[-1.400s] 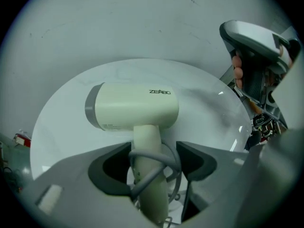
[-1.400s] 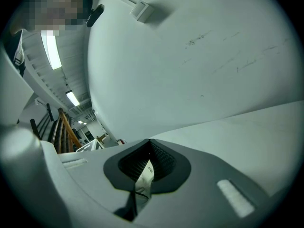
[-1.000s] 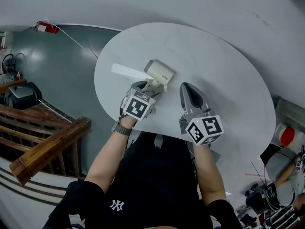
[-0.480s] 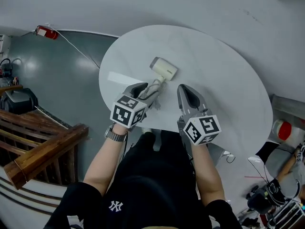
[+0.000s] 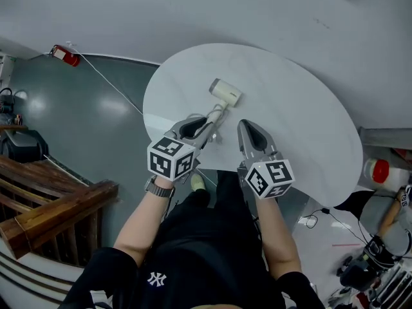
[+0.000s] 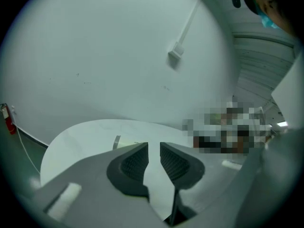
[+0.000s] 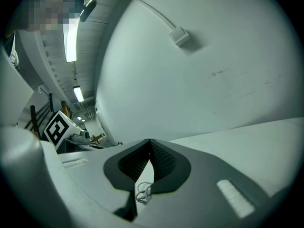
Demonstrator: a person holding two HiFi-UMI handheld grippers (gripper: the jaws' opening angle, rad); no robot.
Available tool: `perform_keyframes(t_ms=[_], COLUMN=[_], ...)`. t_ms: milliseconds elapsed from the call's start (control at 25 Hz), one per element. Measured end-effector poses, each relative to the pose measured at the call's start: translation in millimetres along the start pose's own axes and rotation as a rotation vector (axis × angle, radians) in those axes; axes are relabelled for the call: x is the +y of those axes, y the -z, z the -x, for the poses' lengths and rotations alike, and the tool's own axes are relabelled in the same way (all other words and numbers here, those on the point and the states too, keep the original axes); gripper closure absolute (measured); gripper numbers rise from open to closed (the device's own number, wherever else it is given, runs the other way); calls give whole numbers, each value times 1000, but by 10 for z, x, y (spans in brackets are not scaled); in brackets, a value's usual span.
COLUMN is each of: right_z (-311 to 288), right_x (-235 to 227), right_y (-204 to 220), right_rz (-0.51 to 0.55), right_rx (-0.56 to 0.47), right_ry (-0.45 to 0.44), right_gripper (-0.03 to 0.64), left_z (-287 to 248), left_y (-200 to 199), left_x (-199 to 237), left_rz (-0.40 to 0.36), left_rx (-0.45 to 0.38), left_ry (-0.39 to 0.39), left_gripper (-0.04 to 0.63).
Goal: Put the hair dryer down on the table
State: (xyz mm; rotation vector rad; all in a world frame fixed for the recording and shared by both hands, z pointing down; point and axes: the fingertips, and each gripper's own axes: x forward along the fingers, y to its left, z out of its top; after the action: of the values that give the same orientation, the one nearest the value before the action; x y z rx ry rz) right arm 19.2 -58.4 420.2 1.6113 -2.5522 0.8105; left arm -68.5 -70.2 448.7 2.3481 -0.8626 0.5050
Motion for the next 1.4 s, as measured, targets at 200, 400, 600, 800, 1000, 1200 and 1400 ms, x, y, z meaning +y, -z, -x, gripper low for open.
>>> perform_keyframes(t_ms=[200, 400, 600, 800, 1000, 1200, 1400], right_z=[164, 334, 526, 680, 827, 958, 1068], right_x=[255, 540, 826, 1066, 1279, 1433, 1539], right_y=[-61, -116, -178, -217, -220, -275, -309], right_rz=[30, 65, 98, 128, 155, 181, 223], right_rx=[-27, -52, -86, -114, -136, -168, -184], right_ry=[1, -8, -19, -19, -16, -11, 4], right_gripper=[594, 594, 594, 595, 595, 595, 597], left_z=[275, 549, 825, 1115, 1356, 1528, 1675], left_y=[-126, -204, -247, -311, -312, -328, -345], left_x=[-197, -404, -684, -836, -976, -1105, -1173], left_rz=[-22, -30, -62, -89, -109, -142, -166], left_rx=[-87, -170, -234, -294, -335, -369, -397], left_ry=[18, 39, 69, 76, 87, 91, 88], left_gripper=[560, 595, 595, 595, 595, 595, 595])
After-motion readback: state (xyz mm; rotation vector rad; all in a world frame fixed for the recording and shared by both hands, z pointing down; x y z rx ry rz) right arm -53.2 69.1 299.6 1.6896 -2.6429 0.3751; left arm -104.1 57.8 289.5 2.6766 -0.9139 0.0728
